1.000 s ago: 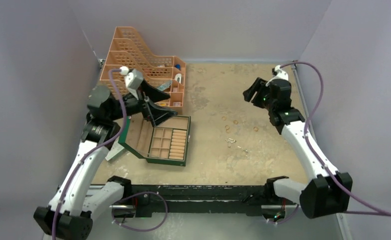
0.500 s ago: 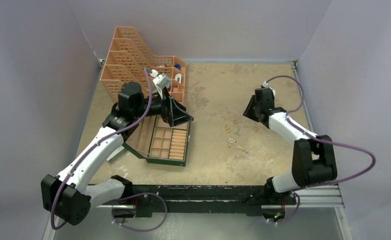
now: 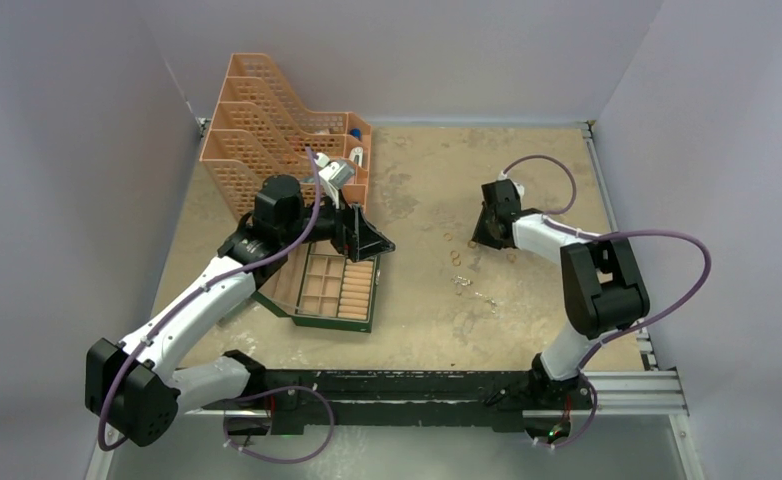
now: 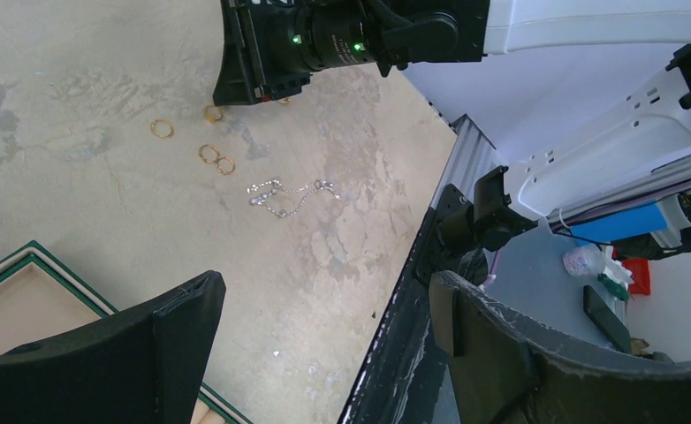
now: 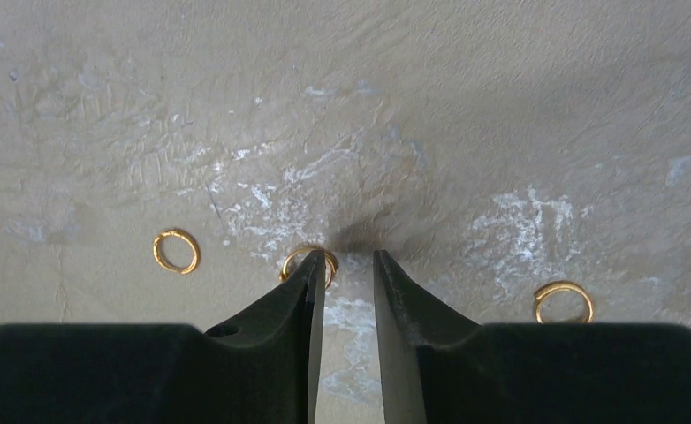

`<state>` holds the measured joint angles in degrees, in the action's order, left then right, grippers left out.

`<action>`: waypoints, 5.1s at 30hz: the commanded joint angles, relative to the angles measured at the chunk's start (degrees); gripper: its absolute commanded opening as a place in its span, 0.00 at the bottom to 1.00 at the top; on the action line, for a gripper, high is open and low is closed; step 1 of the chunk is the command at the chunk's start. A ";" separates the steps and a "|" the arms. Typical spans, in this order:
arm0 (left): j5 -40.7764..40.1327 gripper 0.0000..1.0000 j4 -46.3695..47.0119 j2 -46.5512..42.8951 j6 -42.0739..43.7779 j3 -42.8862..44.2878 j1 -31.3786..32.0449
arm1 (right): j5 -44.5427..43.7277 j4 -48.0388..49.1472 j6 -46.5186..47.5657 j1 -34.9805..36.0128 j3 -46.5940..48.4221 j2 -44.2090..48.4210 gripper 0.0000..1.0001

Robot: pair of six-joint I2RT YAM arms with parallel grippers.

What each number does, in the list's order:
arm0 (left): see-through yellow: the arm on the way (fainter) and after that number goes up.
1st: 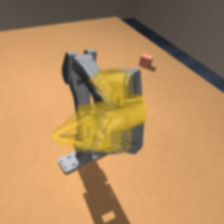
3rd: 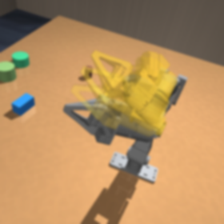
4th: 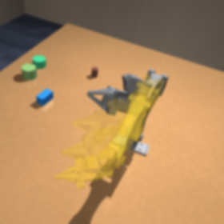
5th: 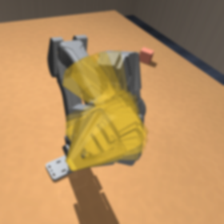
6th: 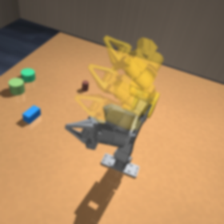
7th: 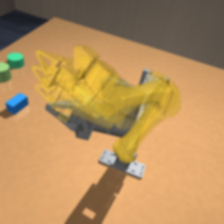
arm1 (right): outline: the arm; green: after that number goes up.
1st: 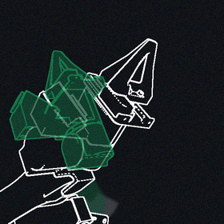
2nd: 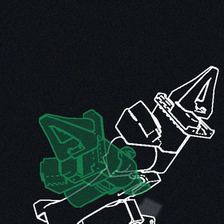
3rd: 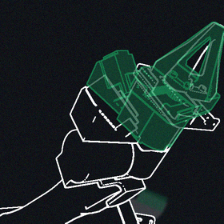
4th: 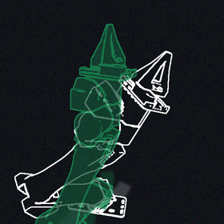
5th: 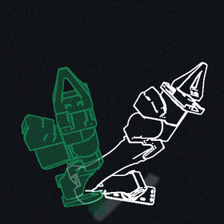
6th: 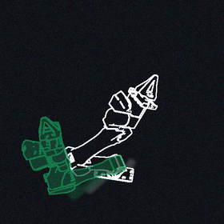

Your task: Organize the mixed jewelry

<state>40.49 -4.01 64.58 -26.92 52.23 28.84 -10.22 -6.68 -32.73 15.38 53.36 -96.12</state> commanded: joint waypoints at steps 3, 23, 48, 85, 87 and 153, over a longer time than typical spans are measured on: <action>-1.99 0.85 1.55 -1.12 1.80 -0.24 0.34 | -3.05 -0.09 0.35 0.58 3.50 -1.53 0.29; -6.25 0.81 -0.16 -1.21 2.65 -1.02 0.42 | -10.29 -6.64 2.03 4.15 6.45 -5.66 0.20; -9.35 0.80 -1.66 -1.01 1.87 -0.76 0.42 | -5.05 -9.27 3.78 6.00 6.46 -4.87 0.17; -8.45 0.80 -3.58 7.15 -15.06 -1.24 0.38 | 3.82 19.79 -7.05 8.97 -14.30 21.14 0.00; -8.37 0.80 -2.93 7.76 -16.02 -1.13 0.42 | 4.81 19.29 -5.89 9.05 -14.38 22.76 0.00; -4.89 0.66 4.81 19.93 -21.26 2.45 2.80 | -7.24 3.84 -2.09 9.70 -2.72 0.51 0.11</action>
<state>34.74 -0.56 84.53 -48.90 52.29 31.31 -18.33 -3.29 -34.54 24.77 49.80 -94.59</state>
